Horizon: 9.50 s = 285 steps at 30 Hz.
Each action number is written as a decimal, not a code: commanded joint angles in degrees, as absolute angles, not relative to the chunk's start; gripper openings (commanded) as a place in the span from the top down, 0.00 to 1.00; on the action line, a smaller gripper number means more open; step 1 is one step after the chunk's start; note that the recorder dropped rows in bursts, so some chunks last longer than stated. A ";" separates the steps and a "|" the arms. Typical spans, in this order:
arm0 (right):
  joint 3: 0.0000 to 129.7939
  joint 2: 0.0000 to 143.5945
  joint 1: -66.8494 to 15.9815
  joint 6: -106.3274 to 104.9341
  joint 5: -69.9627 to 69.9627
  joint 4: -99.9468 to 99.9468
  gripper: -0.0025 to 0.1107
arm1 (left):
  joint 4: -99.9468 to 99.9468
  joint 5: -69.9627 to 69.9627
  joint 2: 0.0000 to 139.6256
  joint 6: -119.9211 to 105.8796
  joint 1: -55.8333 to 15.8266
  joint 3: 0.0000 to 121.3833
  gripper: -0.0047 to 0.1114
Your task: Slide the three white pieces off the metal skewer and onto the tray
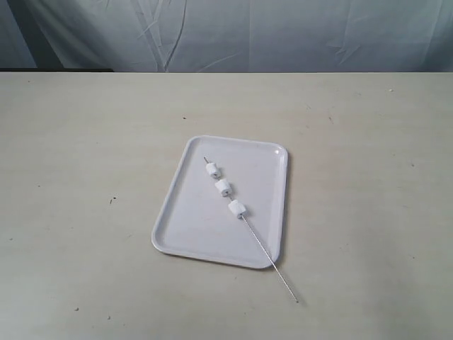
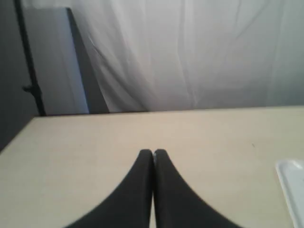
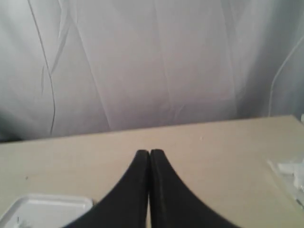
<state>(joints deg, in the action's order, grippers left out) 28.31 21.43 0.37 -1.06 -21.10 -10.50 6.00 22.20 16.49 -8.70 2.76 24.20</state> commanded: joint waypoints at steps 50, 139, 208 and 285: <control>51.13 99.11 -33.24 -32.97 -34.02 -31.49 0.72 | 75.16 47.50 81.70 -69.59 2.79 34.93 0.69; 55.78 100.85 -32.93 -28.92 -28.48 -45.05 0.98 | 99.95 55.54 110.13 -69.37 -8.17 43.81 0.79; 55.68 103.31 -30.47 -40.71 -37.79 -57.04 0.98 | 99.95 50.26 115.67 -58.89 -9.14 59.65 0.69; 59.72 100.59 -28.05 -18.51 -34.81 -36.56 0.98 | 98.07 49.01 115.67 -56.13 -14.48 65.56 0.62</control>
